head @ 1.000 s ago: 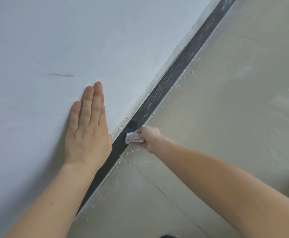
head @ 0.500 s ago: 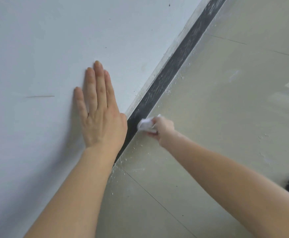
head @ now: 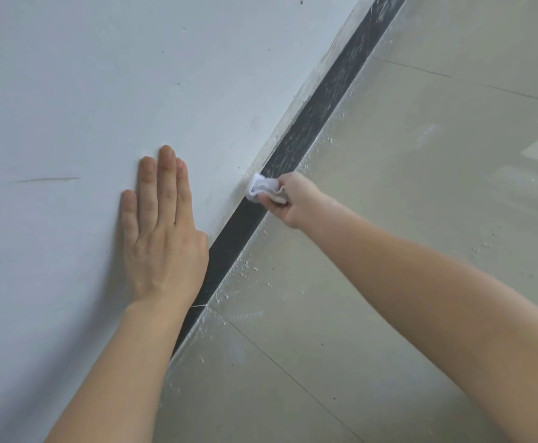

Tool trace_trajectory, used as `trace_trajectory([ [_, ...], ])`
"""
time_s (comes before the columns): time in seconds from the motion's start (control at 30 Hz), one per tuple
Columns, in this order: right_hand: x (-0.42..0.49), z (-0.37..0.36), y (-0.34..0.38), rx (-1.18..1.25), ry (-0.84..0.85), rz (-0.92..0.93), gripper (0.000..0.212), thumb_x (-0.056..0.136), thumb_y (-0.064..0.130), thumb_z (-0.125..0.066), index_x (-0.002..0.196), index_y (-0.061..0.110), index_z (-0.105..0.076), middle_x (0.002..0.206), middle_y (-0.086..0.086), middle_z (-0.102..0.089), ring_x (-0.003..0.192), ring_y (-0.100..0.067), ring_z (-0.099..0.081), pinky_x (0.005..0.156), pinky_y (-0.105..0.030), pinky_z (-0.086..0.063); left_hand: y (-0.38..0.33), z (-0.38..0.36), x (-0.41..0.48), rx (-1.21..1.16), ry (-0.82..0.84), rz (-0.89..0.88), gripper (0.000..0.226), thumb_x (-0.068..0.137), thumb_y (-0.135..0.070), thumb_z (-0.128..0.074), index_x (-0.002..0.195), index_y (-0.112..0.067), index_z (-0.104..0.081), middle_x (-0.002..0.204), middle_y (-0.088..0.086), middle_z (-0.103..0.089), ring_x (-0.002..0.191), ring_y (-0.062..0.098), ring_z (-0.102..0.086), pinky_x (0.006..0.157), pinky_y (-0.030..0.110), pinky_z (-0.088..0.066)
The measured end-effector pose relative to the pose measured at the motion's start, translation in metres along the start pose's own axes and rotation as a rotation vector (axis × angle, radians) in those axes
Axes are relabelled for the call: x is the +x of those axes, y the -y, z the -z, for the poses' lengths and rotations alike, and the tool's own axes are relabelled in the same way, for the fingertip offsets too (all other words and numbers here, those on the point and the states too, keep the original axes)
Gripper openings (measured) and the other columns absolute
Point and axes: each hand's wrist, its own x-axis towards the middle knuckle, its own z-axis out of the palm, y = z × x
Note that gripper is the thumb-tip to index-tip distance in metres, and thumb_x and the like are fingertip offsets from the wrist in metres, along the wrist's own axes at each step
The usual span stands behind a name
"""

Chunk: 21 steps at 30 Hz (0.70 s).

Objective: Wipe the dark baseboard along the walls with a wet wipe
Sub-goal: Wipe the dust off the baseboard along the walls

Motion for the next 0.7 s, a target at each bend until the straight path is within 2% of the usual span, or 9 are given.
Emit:
trace_trajectory([
  [0.1, 0.002, 0.013, 0.015, 0.18, -0.083, 0.064, 0.017, 0.093, 0.002, -0.043, 0.094, -0.003, -0.059, 0.087, -0.017, -0.063, 0.061, -0.022, -0.062, 0.043, -0.024, -0.055, -0.001, -0.003, 0.0, 0.002, 0.005, 0.022, 0.093, 0.074, -0.004, -0.054, 0.151, -0.008, -0.001, 0.157, -0.001, 0.006, 0.14, 0.012, 0.027, 0.114, 0.031, 0.02],
  [0.17, -0.002, 0.019, 0.006, 0.169, -0.139, 0.062, 0.015, 0.093, 0.004, -0.044, 0.09, 0.001, -0.058, 0.085, -0.014, -0.064, 0.06, -0.021, -0.062, 0.048, -0.025, -0.057, 0.0, -0.004, 0.0, 0.004, 0.003, 0.023, 0.095, 0.073, -0.005, -0.055, 0.15, -0.008, 0.001, 0.156, 0.0, 0.011, 0.14, 0.012, 0.028, 0.114, 0.031, 0.021],
  [0.27, -0.011, 0.013, -0.039, -0.031, -0.071, -0.079, 0.013, 0.094, 0.006, -0.045, 0.099, 0.002, -0.056, 0.086, -0.014, -0.063, 0.06, -0.021, -0.062, 0.056, -0.029, -0.058, -0.002, -0.005, 0.001, -0.003, -0.006, 0.02, 0.097, 0.073, -0.006, -0.056, 0.15, -0.009, 0.003, 0.154, 0.0, 0.014, 0.14, 0.013, 0.029, 0.113, 0.032, 0.022],
  [0.37, -0.016, -0.011, -0.08, -0.24, 0.068, -0.238, 0.021, 0.092, 0.005, -0.044, 0.108, 0.001, -0.056, 0.091, -0.018, -0.066, 0.058, -0.023, -0.065, 0.052, -0.029, -0.058, -0.003, -0.005, 0.002, 0.001, -0.001, 0.025, 0.1, 0.072, -0.005, -0.057, 0.149, -0.01, 0.006, 0.154, -0.001, 0.015, 0.139, 0.013, 0.03, 0.113, 0.031, 0.022],
  [0.47, -0.013, -0.021, -0.062, -0.294, 0.052, -0.154, 0.015, 0.093, 0.002, -0.044, 0.103, -0.001, -0.055, 0.104, -0.018, -0.065, 0.063, -0.02, -0.063, 0.058, -0.029, -0.06, -0.001, -0.003, 0.001, 0.018, 0.02, 0.013, 0.096, 0.074, -0.008, -0.054, 0.15, -0.009, 0.005, 0.155, -0.002, 0.016, 0.137, 0.012, 0.033, 0.112, 0.031, 0.024],
  [0.53, -0.008, -0.018, -0.027, -0.362, 0.043, -0.077, 0.015, 0.095, 0.002, -0.046, 0.083, -0.001, -0.054, 0.082, -0.012, -0.065, 0.06, -0.015, -0.058, 0.067, -0.023, -0.056, -0.001, -0.002, 0.0, 0.016, 0.027, 0.012, 0.094, 0.075, -0.009, -0.053, 0.151, -0.009, 0.003, 0.158, 0.0, 0.012, 0.137, 0.013, 0.033, 0.112, 0.031, 0.023],
  [0.6, 0.002, -0.011, 0.006, -0.36, -0.014, -0.048, 0.029, 0.097, 0.006, -0.045, 0.068, 0.003, -0.05, 0.049, -0.005, -0.06, 0.04, -0.01, -0.056, 0.051, -0.017, -0.049, -0.002, -0.002, -0.001, 0.012, 0.02, 0.025, 0.095, 0.075, -0.007, -0.055, 0.151, -0.009, 0.002, 0.159, 0.002, 0.009, 0.137, 0.014, 0.033, 0.112, 0.032, 0.022],
  [0.63, 0.008, -0.008, 0.019, -0.338, -0.067, -0.028, 0.03, 0.097, 0.007, -0.045, 0.067, 0.004, -0.05, 0.041, -0.004, -0.057, 0.031, -0.01, -0.053, 0.042, -0.014, -0.044, -0.002, -0.002, -0.001, 0.011, 0.015, 0.027, 0.096, 0.074, -0.006, -0.055, 0.151, -0.009, 0.002, 0.159, 0.002, 0.008, 0.137, 0.014, 0.033, 0.113, 0.033, 0.022],
  [0.7, 0.017, -0.001, 0.037, -0.215, -0.146, 0.026, 0.029, 0.096, 0.007, -0.045, 0.068, 0.003, -0.053, 0.046, -0.007, -0.057, 0.027, -0.013, -0.049, 0.034, -0.017, -0.043, -0.003, -0.003, -0.001, 0.012, 0.011, 0.029, 0.096, 0.073, -0.005, -0.056, 0.151, -0.009, 0.002, 0.159, 0.001, 0.009, 0.138, 0.016, 0.031, 0.112, 0.033, 0.022],
])
